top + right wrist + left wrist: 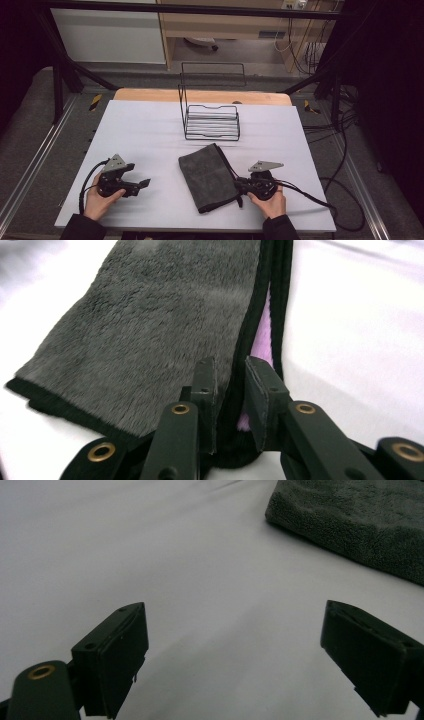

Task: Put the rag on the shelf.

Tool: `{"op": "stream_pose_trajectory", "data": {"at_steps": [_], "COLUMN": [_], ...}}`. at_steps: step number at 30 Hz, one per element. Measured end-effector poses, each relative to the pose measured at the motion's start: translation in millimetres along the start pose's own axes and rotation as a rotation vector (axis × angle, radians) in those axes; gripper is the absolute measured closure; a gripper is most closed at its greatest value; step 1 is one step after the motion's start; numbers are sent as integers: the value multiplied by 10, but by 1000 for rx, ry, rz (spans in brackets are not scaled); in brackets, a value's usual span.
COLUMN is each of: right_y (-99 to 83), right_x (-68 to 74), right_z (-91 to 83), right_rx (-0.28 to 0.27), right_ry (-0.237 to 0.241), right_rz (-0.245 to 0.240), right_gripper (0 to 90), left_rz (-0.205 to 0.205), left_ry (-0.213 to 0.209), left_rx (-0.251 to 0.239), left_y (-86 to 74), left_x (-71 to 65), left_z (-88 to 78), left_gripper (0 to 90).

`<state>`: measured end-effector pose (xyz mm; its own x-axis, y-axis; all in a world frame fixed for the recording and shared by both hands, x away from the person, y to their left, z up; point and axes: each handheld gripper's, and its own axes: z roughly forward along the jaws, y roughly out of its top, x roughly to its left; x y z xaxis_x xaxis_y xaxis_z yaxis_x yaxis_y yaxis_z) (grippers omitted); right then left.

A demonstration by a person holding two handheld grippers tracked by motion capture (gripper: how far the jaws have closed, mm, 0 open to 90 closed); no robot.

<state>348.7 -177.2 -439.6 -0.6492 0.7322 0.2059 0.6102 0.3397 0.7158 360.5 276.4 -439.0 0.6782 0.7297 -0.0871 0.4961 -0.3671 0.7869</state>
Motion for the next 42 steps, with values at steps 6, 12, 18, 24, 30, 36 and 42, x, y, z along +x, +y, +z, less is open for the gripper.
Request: {"op": "stream_pose_trajectory", "data": {"at_steps": [6,12,18,24,30,36,42], "right_y": [6,80,36,14,36,23,27], "right_x": [45,32,-46,-127,-140,-148,-153], "right_z": [-48,-156,9,47,9,6,23], "right_rx": [-21,-96,13,6,-42,-43,-49], "right_ry": [19,-4,-108,-89,-67,-73,-73], "right_rz": [1,21,-14,-55,-52,-52,-48], "right_gripper": [867,867,817,621,594,573,593], "left_rz": [-3,-1,-18,-41,-24,44,74], "left_ry": [1,0,-8,-19,-70,-147,-195], "left_rx": [-5,-3,1,20,94,154,191], "left_y": [1,5,35,188,381,559,620], "left_x": [2,-9,-70,-340,-843,-1395,-1725], "left_z": [-8,-2,9,66,299,539,708], "left_gripper": [120,120,118,134,170,272,486]}}
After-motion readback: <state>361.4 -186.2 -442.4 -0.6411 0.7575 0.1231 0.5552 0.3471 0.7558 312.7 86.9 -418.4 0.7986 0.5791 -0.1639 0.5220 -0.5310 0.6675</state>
